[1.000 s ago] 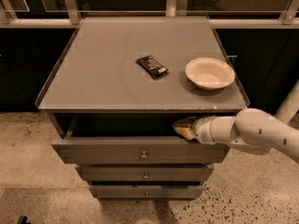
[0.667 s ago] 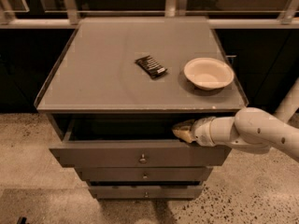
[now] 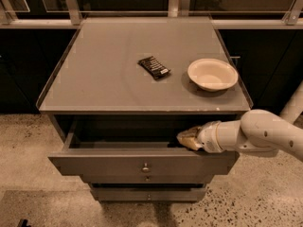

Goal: Open top drawer

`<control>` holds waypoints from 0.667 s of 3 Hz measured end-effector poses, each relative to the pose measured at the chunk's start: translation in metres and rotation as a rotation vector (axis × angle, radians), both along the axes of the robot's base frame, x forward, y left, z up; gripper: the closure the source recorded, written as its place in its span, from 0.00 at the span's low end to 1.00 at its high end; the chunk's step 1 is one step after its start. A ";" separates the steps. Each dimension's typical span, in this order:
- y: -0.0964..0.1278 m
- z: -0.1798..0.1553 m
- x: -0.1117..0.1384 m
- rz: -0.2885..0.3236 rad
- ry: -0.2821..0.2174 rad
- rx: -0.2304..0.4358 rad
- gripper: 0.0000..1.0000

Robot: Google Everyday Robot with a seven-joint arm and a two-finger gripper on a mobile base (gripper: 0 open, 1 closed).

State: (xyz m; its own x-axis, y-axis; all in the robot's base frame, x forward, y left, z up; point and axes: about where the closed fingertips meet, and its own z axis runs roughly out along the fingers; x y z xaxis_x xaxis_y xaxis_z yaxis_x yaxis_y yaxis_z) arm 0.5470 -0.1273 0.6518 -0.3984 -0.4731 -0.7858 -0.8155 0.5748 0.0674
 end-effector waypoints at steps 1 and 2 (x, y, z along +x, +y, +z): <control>-0.007 0.000 -0.023 0.037 0.065 0.009 1.00; -0.007 0.000 -0.023 0.037 0.065 0.009 1.00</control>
Offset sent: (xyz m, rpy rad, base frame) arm -0.0170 -0.0051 0.0003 0.0057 0.0439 0.0251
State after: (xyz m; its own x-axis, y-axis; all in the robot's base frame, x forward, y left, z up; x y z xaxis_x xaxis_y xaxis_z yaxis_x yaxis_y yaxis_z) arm 0.5237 -0.1344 0.6523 -0.4310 -0.4820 -0.7628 -0.8301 0.5432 0.1258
